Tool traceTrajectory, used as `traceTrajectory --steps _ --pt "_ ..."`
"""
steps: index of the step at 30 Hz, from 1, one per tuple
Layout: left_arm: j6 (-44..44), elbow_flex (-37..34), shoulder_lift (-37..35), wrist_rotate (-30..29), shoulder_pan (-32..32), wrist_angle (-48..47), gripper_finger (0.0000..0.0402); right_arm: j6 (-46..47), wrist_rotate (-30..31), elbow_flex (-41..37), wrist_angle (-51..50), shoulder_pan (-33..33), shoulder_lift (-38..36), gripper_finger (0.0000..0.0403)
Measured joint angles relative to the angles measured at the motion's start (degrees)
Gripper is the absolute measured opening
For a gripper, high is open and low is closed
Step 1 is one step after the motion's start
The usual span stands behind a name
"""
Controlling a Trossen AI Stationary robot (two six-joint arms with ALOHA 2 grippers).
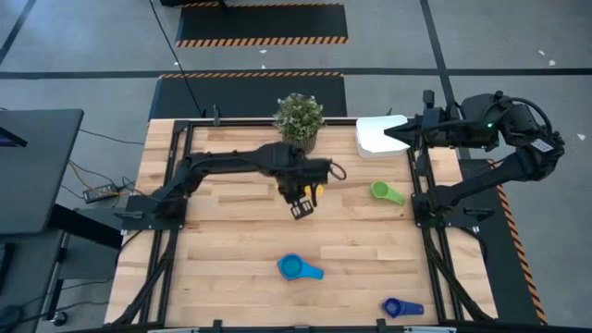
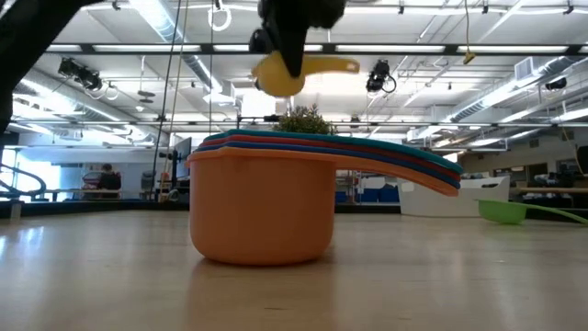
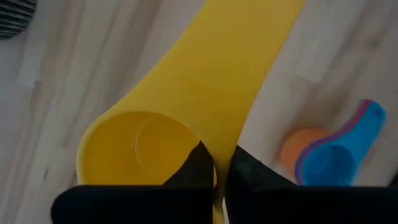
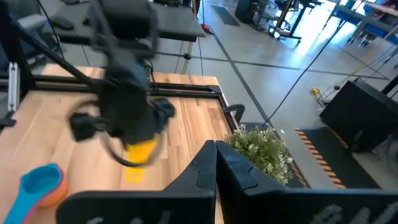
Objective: Nest measuring cups in basket
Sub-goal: Stack the yellow measuring cup on top of the light blue measuring cup
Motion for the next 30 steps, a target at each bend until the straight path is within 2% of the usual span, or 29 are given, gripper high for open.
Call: traceTrajectory --steps 7,12,19,22,26,30 --pt "-7.5 -0.1 -1.0 -0.3 -8.6 1.0 0.0013 -1.2 0.0 0.0 0.3 0.0 0.0 0.0005" --pt "-9.2 -0.1 -1.1 -0.4 -14.6 3.5 0.0013 -1.2 -0.6 0.0 0.4 0.0 0.0 0.0005" --pt "-13.5 0.0 -1.1 -1.8 -20.9 4.5 0.0013 0.2 -4.3 0.0 0.3 0.0 0.3 0.0005" --pt "-15.4 -0.1 -1.1 -3.0 -23.2 5.4 0.0013 0.0 -8.6 0.0 -1.7 0.0 0.5 0.0005" --pt "-15.4 -0.1 -1.1 -3.6 -25.7 7.1 0.0013 -2.5 -17.6 0.0 -6.5 0.2 0.5 0.0005" --pt "-15.9 -0.1 -1.0 -4.8 -27.0 7.3 0.0013 -2.6 -21.9 0.0 -9.0 1.3 0.6 0.0005"
